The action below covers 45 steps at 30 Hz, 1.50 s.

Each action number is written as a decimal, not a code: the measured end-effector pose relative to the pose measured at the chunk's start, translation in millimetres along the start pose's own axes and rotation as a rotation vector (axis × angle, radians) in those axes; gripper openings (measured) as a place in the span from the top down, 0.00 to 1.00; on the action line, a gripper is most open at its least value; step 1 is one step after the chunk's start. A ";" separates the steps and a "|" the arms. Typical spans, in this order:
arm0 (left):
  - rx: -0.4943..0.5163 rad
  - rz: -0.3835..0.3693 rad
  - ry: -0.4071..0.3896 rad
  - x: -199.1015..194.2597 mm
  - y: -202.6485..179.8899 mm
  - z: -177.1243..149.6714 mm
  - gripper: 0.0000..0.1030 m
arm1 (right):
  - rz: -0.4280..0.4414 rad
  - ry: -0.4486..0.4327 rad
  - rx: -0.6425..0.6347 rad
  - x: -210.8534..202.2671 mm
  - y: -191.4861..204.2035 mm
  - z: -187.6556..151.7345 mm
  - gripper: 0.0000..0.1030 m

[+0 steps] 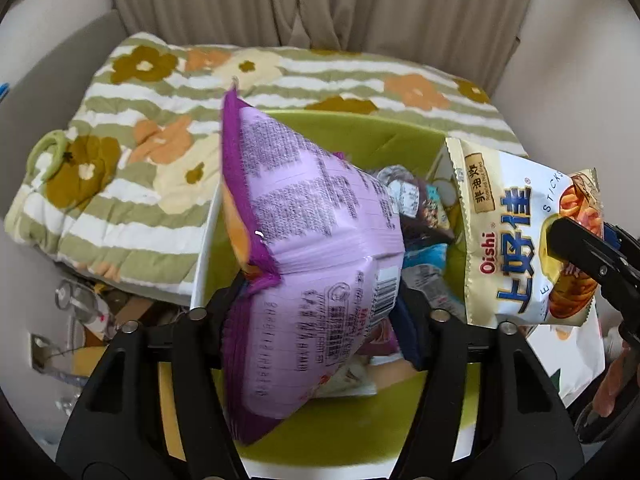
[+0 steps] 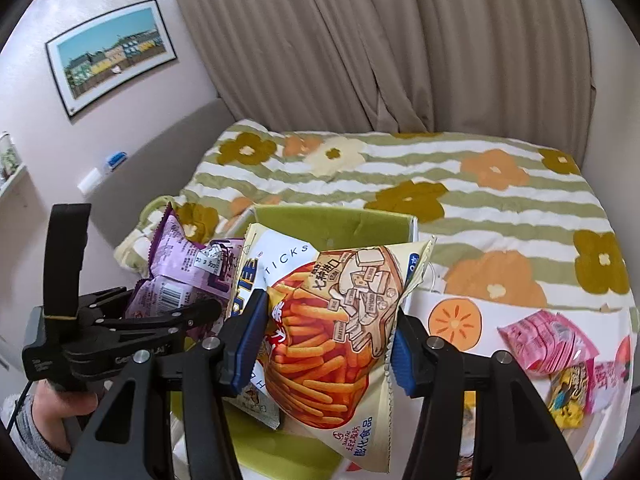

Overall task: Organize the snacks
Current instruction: 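Carry both bags into the yellow-green box and open both tools, then move both tools back over the remaining snack bags on the board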

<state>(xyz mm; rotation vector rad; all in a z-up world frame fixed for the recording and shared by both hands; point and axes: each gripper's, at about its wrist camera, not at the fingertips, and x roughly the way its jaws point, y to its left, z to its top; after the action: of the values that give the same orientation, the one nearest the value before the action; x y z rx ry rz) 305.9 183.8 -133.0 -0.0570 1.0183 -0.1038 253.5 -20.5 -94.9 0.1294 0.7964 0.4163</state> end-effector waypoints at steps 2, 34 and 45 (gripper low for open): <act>0.025 0.003 0.000 7.2 5.6 1.8 0.02 | -0.022 0.017 0.011 6.9 2.3 -0.7 0.50; -0.086 0.058 -0.042 -27.0 36.5 -35.5 0.00 | 0.101 0.138 -0.079 34.9 36.0 -32.2 0.01; -0.042 0.070 -0.108 -60.1 29.8 -44.8 0.00 | 0.041 0.080 -0.078 7.2 44.8 -29.8 0.01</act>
<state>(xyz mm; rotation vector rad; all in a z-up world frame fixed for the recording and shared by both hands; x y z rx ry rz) 238.2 220.2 -108.4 -0.0642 0.9136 -0.0148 222.6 21.9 -108.5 0.0567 0.8561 0.4930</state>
